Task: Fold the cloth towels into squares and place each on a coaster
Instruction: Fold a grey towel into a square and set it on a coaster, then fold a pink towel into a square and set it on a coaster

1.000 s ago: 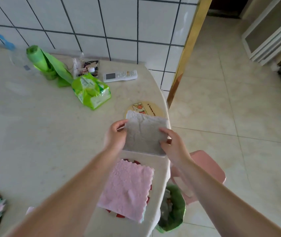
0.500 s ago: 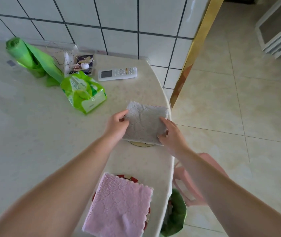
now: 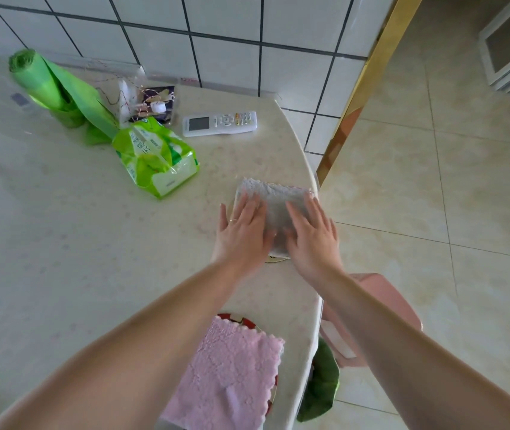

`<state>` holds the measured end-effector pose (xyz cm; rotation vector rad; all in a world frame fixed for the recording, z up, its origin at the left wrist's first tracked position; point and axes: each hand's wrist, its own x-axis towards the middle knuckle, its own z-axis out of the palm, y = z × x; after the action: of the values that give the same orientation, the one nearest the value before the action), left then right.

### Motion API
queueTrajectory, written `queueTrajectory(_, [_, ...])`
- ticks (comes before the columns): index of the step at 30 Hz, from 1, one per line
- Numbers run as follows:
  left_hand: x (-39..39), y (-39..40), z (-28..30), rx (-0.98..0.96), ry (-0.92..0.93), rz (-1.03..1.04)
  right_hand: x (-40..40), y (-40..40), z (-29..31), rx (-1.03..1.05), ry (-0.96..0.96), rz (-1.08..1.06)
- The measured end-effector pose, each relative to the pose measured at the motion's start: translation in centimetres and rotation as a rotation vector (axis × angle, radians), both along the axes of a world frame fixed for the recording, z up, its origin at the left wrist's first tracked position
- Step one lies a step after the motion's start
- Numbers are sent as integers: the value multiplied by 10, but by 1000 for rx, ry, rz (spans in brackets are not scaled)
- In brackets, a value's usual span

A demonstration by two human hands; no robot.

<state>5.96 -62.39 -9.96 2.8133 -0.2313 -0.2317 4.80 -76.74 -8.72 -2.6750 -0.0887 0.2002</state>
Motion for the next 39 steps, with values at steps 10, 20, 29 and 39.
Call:
queueTrajectory(10, [-4,11,-9,199,135,-45,3,-16,-23,-253,224,64])
queueTrajectory(20, [-83,93,11,-322,16,371,-102,-18,4,368,159,-259])
queueTrajectory(29, [-185,123,10,-199,281,381,-182,6,1,218,301,-245])
queueTrajectory(39, [-199,121,11,-169,259,363,-181,23,3,54,322,-199])
